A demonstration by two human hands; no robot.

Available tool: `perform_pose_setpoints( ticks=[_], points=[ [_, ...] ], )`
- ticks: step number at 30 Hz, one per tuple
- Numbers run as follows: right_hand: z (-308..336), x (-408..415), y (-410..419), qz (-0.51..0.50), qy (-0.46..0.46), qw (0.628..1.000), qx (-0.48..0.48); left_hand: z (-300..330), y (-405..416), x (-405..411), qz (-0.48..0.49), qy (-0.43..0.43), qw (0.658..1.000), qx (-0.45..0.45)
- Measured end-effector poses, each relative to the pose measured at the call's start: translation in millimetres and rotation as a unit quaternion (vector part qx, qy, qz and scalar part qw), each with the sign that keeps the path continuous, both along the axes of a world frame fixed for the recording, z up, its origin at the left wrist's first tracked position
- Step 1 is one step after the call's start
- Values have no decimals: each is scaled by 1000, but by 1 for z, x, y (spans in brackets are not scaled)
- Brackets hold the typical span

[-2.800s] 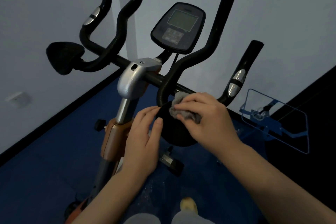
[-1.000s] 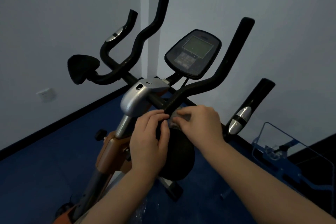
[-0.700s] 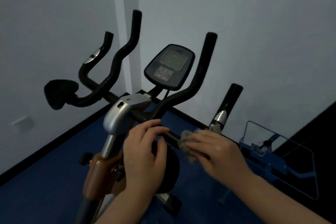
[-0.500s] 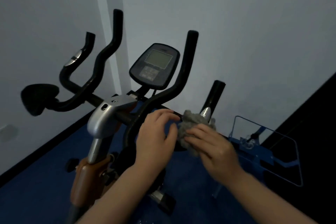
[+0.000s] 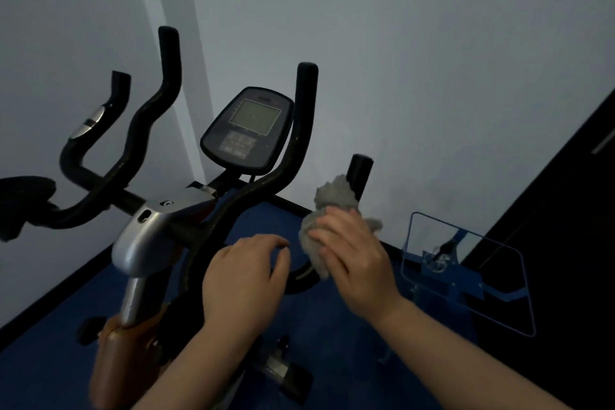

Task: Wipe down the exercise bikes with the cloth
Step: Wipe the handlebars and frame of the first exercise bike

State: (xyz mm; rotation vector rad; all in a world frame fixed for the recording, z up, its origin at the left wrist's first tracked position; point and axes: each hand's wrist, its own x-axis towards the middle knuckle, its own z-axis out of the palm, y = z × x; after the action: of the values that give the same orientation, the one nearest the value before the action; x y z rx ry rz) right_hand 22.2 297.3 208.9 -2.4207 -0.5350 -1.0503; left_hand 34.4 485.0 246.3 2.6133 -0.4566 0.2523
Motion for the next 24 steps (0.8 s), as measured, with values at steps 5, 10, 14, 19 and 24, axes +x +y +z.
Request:
perform_pose_setpoints(
  ticks=[5,10,14,19,24],
  points=[
    [38,27,-43,113,6,971,-211,0,-2,2,-22,7,993,117],
    [93,74,-78,121,-65,912,-386,0,-2,1,-17,3,993,115],
    [99,92,-75,111,-68,939,-320,-1,-2,2,-6,-1,994,111],
    [77,88,-55,41,-14,999,25,-4,-3,3,8,-11,996,89],
    [54,66,-14,-144,-67,920,359,-2,-2,1,26,-22,999,39]
  ],
)
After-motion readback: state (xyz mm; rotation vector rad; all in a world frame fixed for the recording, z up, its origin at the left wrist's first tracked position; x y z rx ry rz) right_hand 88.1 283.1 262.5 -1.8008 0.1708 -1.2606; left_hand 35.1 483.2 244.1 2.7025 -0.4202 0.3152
